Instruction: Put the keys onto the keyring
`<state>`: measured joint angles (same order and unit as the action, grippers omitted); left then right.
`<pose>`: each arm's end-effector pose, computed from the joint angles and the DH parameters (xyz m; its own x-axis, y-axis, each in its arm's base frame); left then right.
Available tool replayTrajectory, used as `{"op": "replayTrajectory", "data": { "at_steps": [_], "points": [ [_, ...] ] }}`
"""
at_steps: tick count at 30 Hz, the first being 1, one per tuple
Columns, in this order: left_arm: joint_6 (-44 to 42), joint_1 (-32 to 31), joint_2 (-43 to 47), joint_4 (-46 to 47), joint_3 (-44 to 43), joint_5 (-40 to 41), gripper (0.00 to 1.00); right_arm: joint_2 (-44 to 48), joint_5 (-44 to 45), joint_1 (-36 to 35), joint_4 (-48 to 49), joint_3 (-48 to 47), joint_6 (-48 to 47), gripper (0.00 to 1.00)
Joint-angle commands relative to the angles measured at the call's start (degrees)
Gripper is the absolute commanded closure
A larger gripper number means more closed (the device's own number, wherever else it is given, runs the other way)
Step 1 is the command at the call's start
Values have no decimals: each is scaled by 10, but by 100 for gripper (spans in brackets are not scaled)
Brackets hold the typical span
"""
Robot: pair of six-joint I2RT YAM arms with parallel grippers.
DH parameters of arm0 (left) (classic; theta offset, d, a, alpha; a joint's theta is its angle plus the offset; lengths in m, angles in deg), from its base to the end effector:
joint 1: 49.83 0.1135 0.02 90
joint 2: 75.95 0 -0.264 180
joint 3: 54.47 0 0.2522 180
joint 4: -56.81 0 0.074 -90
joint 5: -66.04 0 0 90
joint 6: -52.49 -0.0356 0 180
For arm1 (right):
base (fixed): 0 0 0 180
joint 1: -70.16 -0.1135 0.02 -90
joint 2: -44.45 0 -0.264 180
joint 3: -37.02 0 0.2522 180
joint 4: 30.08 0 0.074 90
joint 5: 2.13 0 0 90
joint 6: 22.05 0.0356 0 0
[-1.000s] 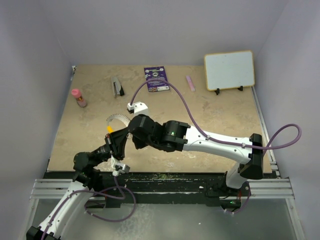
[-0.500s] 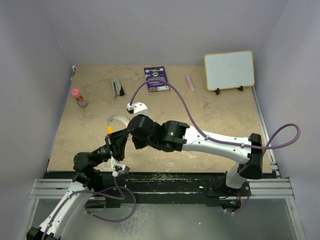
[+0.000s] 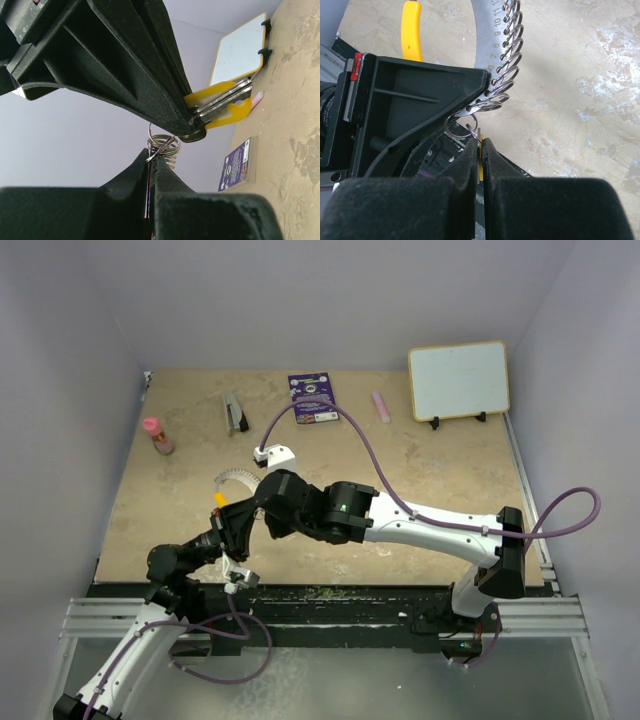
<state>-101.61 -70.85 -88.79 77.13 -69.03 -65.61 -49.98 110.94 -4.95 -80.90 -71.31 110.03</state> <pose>0.0923 -0.0608 0.2175 0.9114 0.3699 -0.1805 0.0531 0.3292 0.9428 0.1087 0.3545 0.3732 -0.6565 -0.0695 -0.7511 -0.4967 0.7892 0.3611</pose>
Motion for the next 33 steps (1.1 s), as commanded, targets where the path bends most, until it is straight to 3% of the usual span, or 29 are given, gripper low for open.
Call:
{"op": "replayTrajectory", "data": {
  "at_steps": [1,33],
  "points": [
    [-5,3,5,23,-10,-12,97,11,17,-2,-4,-6,5,100],
    [-13,3,-2,18,-12,-6,97,1,27,-3,1,-8,3,100]
  ]
}}
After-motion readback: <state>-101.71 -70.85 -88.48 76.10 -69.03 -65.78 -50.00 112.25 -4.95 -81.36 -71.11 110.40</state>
